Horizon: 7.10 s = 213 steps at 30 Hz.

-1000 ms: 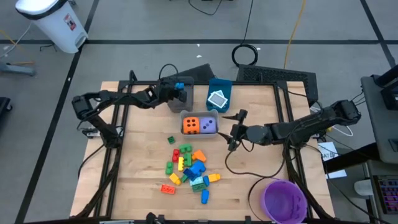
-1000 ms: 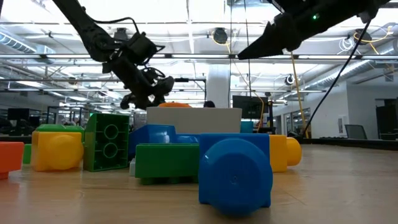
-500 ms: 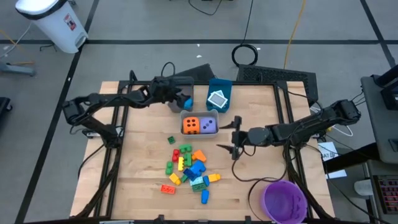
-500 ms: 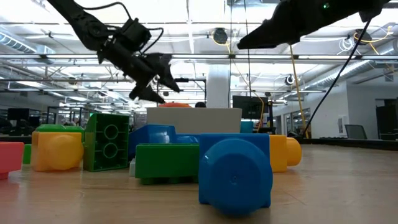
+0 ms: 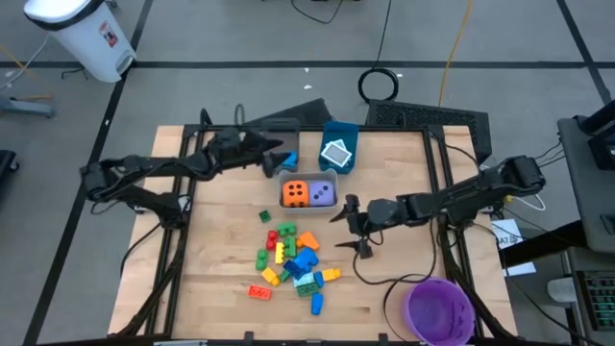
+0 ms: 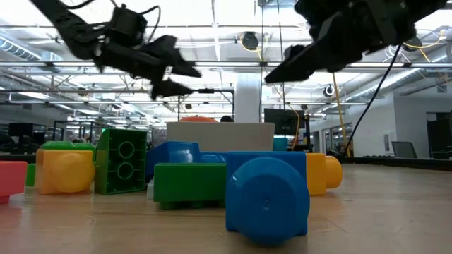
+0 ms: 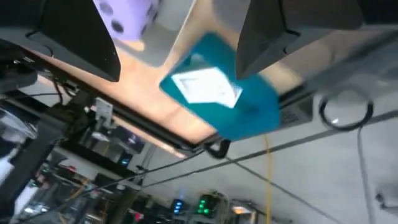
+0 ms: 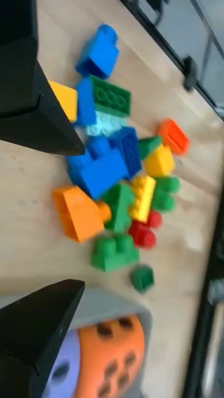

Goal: Pick & Place Toys
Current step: Put the right yellow game piece into the black bin

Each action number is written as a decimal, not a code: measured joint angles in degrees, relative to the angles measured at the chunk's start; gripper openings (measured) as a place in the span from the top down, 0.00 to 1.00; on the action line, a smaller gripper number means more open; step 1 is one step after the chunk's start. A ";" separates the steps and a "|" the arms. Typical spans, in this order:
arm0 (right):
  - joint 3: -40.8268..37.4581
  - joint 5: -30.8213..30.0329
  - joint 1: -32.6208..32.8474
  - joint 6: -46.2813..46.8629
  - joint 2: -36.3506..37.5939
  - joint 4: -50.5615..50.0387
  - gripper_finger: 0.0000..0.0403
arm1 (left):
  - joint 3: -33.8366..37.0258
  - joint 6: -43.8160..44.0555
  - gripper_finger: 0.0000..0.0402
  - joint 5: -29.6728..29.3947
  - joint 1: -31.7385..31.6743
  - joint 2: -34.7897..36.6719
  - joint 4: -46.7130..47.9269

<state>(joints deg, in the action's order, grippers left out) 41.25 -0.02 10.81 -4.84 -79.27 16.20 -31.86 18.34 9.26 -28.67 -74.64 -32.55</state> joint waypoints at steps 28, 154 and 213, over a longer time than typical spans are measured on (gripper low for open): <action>15.39 1.65 13.31 13.35 -26.52 -8.27 0.21 | 14.04 -7.45 0.20 -9.35 23.22 19.11 -8.01; -2.20 12.45 -4.06 11.68 11.32 6.06 0.76 | -30.18 -69.23 0.42 -31.85 44.26 -26.24 5.01; -4.45 8.66 -4.99 8.41 17.23 3.38 0.53 | -1.37 -24.12 0.63 -44.01 15.45 -4.08 -2.09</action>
<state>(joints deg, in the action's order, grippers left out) 36.80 8.64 5.82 3.57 -62.04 19.58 -33.23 -5.78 -34.75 -13.21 -78.72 -34.64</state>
